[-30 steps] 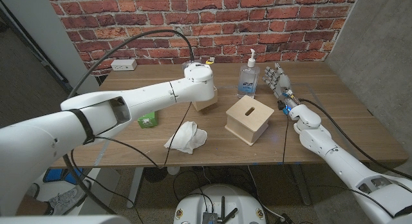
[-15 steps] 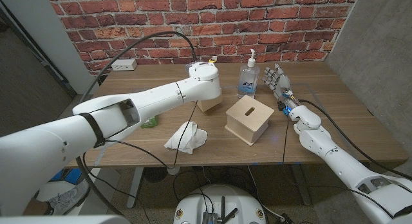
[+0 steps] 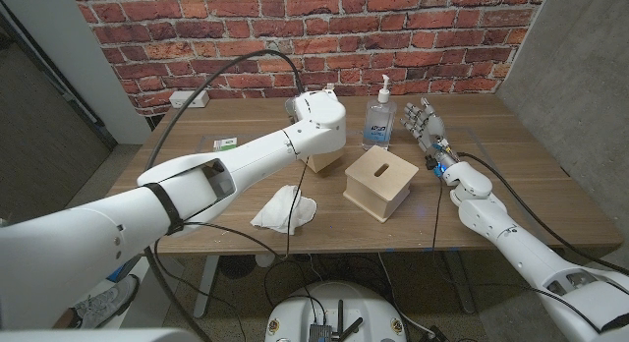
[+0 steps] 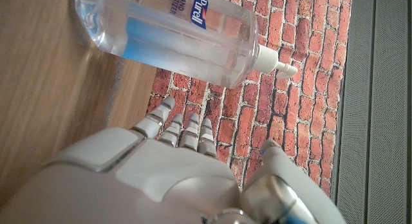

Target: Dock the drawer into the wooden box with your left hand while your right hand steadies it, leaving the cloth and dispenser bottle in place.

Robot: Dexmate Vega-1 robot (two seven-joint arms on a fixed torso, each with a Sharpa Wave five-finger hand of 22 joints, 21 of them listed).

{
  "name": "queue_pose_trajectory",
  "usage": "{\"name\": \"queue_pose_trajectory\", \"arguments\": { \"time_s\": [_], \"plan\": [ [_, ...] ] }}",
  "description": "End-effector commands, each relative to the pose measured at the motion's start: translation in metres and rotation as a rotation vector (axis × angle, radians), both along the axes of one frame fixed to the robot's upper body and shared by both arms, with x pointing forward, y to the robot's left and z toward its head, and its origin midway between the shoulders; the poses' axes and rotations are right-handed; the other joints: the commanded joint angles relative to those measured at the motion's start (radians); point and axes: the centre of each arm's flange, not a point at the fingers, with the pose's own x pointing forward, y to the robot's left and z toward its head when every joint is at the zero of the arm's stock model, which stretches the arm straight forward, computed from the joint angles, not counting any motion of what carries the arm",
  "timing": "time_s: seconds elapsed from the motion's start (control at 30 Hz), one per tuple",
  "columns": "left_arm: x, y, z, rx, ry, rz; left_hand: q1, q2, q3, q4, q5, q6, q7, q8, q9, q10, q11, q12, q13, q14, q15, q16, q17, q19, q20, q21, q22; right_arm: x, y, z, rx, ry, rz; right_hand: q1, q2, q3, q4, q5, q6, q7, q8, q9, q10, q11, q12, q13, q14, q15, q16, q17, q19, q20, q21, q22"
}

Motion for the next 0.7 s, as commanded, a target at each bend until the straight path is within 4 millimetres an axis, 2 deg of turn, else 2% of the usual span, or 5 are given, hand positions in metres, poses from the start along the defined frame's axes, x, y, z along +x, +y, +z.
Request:
{"name": "queue_pose_trajectory", "arguments": {
  "time_s": [0.03,0.37,0.7],
  "plan": [
    [0.004,-0.006,-0.002,-0.01,0.068,0.02,0.062,0.062,-0.005,0.001,0.004,0.023,0.03,0.001,0.003,0.078,-0.069,0.0,0.005,0.073,-0.121,0.003,0.003,0.01,-0.126,0.002,0.003,-0.01,-0.007,0.006,-0.036,-0.032,-0.015,0.013,0.029,0.002,0.001,0.009,0.009,0.0,0.007,0.002,0.0,-0.006,0.006,0.0,-0.005,0.004,0.003,0.003,0.001,-0.006,0.003,0.002],
    [0.01,-0.01,0.001,0.0,0.103,0.033,0.065,0.061,-0.007,0.001,0.006,0.025,0.031,0.0,0.005,0.079,-0.068,0.0,0.005,0.076,-0.121,0.002,0.003,0.014,-0.126,0.001,0.002,-0.03,-0.017,0.005,-0.086,-0.052,-0.055,0.015,0.029,0.002,-0.001,0.009,0.01,-0.001,0.007,0.002,0.0,-0.007,0.006,0.0,-0.004,0.003,0.003,0.001,0.001,-0.011,0.003,0.002],
    [0.017,-0.02,-0.001,0.026,0.125,0.039,0.068,0.061,-0.009,0.002,0.007,0.025,0.032,-0.002,0.006,0.078,-0.068,-0.002,0.006,0.078,-0.121,0.001,0.003,0.017,-0.126,0.0,0.002,-0.054,-0.018,0.003,-0.173,-0.08,-0.104,0.022,0.03,0.004,-0.008,0.01,0.017,-0.001,0.009,0.002,0.011,-0.005,0.01,0.0,0.002,0.001,0.005,-0.002,0.005,-0.014,0.004,0.002]
  ]
}}
